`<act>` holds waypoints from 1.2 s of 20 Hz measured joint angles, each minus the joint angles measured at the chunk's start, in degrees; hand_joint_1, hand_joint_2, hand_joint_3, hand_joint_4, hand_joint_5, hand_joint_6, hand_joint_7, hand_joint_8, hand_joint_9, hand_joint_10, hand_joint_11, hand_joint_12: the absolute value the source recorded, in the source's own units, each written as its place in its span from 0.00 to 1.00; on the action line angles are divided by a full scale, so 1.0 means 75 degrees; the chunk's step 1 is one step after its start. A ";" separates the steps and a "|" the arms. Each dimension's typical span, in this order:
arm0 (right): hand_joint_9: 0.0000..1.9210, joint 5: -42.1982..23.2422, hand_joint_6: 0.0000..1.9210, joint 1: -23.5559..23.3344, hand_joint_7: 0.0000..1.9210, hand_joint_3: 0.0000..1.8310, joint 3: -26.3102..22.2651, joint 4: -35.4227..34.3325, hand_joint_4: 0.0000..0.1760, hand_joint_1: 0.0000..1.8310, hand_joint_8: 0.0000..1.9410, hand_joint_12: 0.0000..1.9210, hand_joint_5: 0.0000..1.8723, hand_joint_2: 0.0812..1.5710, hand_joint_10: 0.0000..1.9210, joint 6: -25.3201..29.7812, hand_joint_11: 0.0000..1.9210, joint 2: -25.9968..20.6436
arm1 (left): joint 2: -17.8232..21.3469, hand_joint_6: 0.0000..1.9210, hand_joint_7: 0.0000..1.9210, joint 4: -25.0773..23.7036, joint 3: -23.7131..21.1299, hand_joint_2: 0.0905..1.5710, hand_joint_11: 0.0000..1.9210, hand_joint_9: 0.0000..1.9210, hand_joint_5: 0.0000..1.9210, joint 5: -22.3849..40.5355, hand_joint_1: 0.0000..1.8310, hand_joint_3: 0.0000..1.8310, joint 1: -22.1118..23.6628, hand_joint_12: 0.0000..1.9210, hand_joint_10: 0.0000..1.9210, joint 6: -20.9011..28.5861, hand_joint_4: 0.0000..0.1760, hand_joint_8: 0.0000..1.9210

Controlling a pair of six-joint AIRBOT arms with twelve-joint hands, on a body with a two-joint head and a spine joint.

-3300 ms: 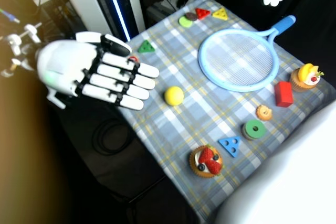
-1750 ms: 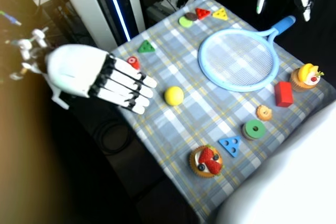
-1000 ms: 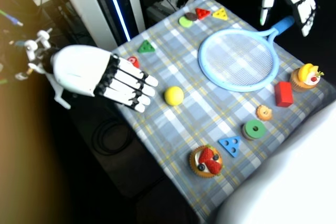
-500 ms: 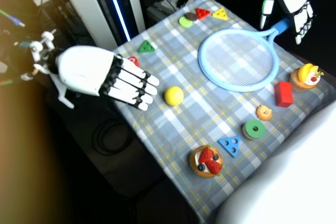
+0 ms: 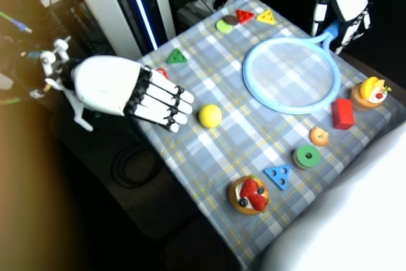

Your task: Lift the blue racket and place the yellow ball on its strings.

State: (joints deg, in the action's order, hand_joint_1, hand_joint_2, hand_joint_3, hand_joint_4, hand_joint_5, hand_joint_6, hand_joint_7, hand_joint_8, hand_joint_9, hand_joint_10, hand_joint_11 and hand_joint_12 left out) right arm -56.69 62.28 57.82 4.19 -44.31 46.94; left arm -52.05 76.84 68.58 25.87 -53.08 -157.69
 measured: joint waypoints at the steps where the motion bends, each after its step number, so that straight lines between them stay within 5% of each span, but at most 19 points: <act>1: 0.36 0.0006 0.00 0.0000 0.32 0.00 0.0000 0.0003 0.00 0.26 0.00 0.40 0.33 0.84 0.00 -0.0003 0.24 0.0000 | -0.0032 0.54 0.49 0.0012 0.0020 0.70 0.20 0.39 0.49 0.0006 0.57 0.00 0.0012 0.69 0.39 0.0000 0.34 0.25; 2: 0.36 0.0009 0.00 0.0000 0.32 0.00 0.0000 -0.0003 0.00 0.26 0.00 0.40 0.33 0.84 0.00 -0.0003 0.24 0.0009 | -0.0061 0.54 0.49 0.0020 0.0044 0.70 0.20 0.39 0.49 0.0017 0.57 0.00 0.0009 0.69 0.39 0.0000 0.34 0.25; 3: 0.36 0.0003 0.00 0.0000 0.32 0.00 0.0009 -0.0009 0.00 0.25 0.00 0.41 0.32 0.85 0.00 -0.0003 0.23 0.0032 | -0.0079 0.87 0.32 0.0020 0.0047 0.69 0.22 0.28 0.33 0.0023 0.58 0.00 0.0009 0.96 0.89 0.0000 0.47 0.84; 4: 0.36 0.0003 0.00 0.0000 0.32 0.00 0.0006 0.0006 0.00 0.25 0.00 0.41 0.32 0.85 0.00 0.0000 0.23 0.0050 | -0.0087 0.97 0.30 0.0023 0.0047 0.77 0.26 0.29 0.30 -0.0003 0.58 0.01 0.0032 0.99 0.98 0.0000 0.83 0.97; 5: 0.35 0.0009 0.00 0.0000 0.32 0.00 0.0006 0.0015 0.00 0.25 0.00 0.40 0.32 0.85 0.00 0.0000 0.22 0.0058 | -0.0090 0.99 0.30 0.0020 0.0047 0.80 0.31 0.31 0.31 -0.0012 0.59 0.01 0.0035 1.00 1.00 0.0000 0.97 0.99; 6: 0.36 0.0003 0.00 0.0000 0.33 0.00 0.0006 0.0012 0.00 0.24 0.00 0.41 0.32 0.85 0.00 0.0000 0.23 0.0064 | -0.0096 1.00 0.33 0.0029 0.0044 0.83 0.40 0.35 0.34 -0.0020 0.57 0.01 0.0079 1.00 1.00 0.0000 0.99 1.00; 8: 0.36 0.0006 0.00 0.0000 0.33 0.00 0.0006 0.0015 0.00 0.23 0.00 0.42 0.32 0.86 0.00 0.0003 0.24 0.0064 | -0.0096 1.00 0.43 -0.0015 0.0047 0.85 0.52 0.45 0.40 -0.0006 0.59 0.00 0.0102 1.00 1.00 -0.0012 1.00 1.00; 10: 0.35 0.0009 0.00 0.0003 0.32 0.00 0.0006 0.0000 0.00 0.21 0.00 0.42 0.32 0.86 0.00 0.0003 0.23 0.0064 | -0.0096 1.00 0.47 0.0023 0.0044 0.80 0.58 0.53 0.35 -0.0052 0.77 0.00 0.0102 1.00 1.00 0.0006 1.00 1.00; 12: 0.35 0.0003 0.00 0.0003 0.32 0.00 0.0006 0.0009 0.00 0.22 0.00 0.42 0.32 0.86 0.00 0.0029 0.23 0.0064 | -0.0096 1.00 0.53 0.0015 0.0047 0.77 0.74 0.68 0.41 -0.0044 0.81 0.00 0.0105 1.00 1.00 0.0047 1.00 1.00; 17: 0.36 0.0009 0.00 0.0012 0.33 0.00 0.0009 -0.0003 0.00 0.23 0.00 0.44 0.32 0.86 0.00 0.0055 0.23 0.0067 | -0.0052 1.00 0.54 -0.0408 -0.0087 0.72 0.74 0.68 0.43 0.0044 0.90 0.00 0.0137 1.00 1.00 0.0845 1.00 1.00; 18: 0.36 0.0003 0.00 0.0017 0.33 0.00 0.0009 0.0003 0.00 0.22 0.00 0.45 0.32 0.86 0.00 0.0058 0.23 0.0067 | -0.0009 1.00 0.55 -0.0530 -0.0169 0.76 0.76 0.70 0.43 0.0073 0.83 0.00 0.0137 1.00 1.00 0.0895 1.00 1.00; 24: 0.36 0.0009 0.00 0.0026 0.33 0.00 0.0006 -0.0015 0.00 0.23 0.00 0.44 0.32 0.86 0.00 0.0076 0.22 0.0076 | 0.0373 1.00 0.50 -0.1559 -0.0793 0.75 0.71 0.64 0.37 0.0472 0.89 0.00 0.0175 1.00 1.00 0.1597 1.00 1.00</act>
State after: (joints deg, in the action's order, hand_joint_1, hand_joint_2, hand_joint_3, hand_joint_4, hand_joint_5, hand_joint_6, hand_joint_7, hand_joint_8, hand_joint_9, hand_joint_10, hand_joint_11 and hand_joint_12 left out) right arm -56.62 62.48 57.87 4.08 -43.75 47.51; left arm -49.25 65.14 62.63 29.41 -51.77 -145.71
